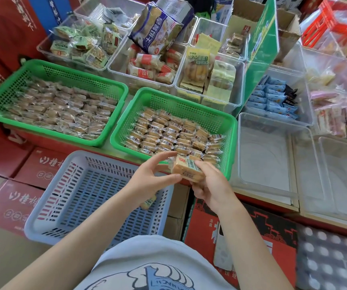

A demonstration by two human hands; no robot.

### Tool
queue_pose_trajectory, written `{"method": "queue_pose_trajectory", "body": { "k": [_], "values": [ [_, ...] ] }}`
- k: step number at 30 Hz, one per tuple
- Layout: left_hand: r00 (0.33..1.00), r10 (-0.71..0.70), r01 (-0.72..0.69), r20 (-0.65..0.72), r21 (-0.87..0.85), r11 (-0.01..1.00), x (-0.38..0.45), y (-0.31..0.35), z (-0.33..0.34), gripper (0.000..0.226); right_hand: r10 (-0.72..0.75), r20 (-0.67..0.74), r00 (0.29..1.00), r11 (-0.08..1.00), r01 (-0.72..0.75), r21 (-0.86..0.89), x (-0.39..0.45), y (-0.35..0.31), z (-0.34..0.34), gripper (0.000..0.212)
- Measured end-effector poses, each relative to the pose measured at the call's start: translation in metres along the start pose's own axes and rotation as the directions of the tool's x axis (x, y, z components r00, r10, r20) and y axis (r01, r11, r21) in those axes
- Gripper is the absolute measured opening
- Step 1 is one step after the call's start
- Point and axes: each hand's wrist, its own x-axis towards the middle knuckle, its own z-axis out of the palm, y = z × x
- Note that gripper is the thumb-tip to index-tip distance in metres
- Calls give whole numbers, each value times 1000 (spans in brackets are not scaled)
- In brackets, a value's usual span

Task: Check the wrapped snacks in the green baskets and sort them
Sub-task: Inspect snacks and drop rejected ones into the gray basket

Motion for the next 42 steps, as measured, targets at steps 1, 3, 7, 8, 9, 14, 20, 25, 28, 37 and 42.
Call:
{"method": "queue_pose_trajectory", "body": {
  "k": [1,3,7,8,9,14,20,25,28,37,42],
  "values": [
    [999,2,-3,-35,-36,999,2,2,0,51,19,9,1000,1000,-19,3,1,-1,1,30],
    [996,-26,15,-89,-124,992,8,4,0,42,55,51,997,998,-55,-1,4,-3,3,35],
    [976,-153,98,-156,-309,946,22,-1,-3,28,71,152,986,997,-68,-25,12,-3,2,49],
    [971,-179,112,-160,-357,927,25,-3,-4,26,50,149,988,998,-46,-33,16,-2,0,50],
    [965,-204,124,-164,-402,907,29,-5,-3,24,20,142,990,998,-13,-54,20,0,-2,48],
    [935,-324,206,-145,-522,828,50,-15,-4,14,-89,99,991,960,112,-258,39,3,-13,25],
    [918,-388,303,-80,-487,819,77,-24,-7,23,-142,36,989,931,146,-334,58,-1,-18,24],
    [917,-391,301,-83,-499,812,97,-33,-10,25,-104,8,994,945,102,-311,79,-4,-16,25],
    [947,-275,274,-167,-28,961,105,-42,-13,29,-65,-36,997,957,52,-286,93,-5,-16,17],
    [980,-136,-109,143,967,232,118,-85,-41,61,-95,-88,992,638,-7,-770,111,-13,-10,22],
    [988,-83,-108,131,964,243,120,-92,-42,56,-306,8,952,109,44,-993,122,-3,20,32]
  ]
}}
